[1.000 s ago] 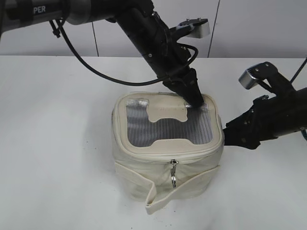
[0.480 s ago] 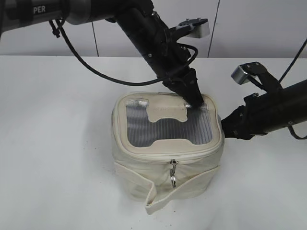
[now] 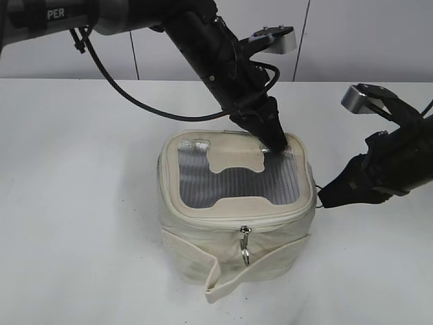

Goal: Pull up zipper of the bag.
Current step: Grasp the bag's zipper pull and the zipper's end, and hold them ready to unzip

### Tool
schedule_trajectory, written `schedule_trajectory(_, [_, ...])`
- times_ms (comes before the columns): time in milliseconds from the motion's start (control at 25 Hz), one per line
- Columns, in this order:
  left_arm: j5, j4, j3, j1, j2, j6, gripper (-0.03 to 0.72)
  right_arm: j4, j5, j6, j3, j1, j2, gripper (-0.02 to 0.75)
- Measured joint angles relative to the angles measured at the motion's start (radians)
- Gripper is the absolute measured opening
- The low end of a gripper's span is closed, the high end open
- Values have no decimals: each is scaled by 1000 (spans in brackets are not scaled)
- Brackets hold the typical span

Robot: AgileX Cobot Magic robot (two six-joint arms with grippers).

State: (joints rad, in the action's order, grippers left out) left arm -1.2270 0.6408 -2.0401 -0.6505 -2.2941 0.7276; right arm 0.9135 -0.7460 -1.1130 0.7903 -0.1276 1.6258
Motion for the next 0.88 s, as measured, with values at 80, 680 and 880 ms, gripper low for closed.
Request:
schedule_trajectory(80, [-1, 0, 0, 0, 0, 0, 91, -55, -23, 47, 0, 0, -14, 6])
schedule_trajectory(680, [-1, 0, 0, 0, 0, 0, 91, -119, -91, 105, 0, -1, -77, 6])
schedule_trajectory(880, [-2, 0, 0, 0, 0, 0, 91, -144, -115, 120, 0, -30, -126, 6])
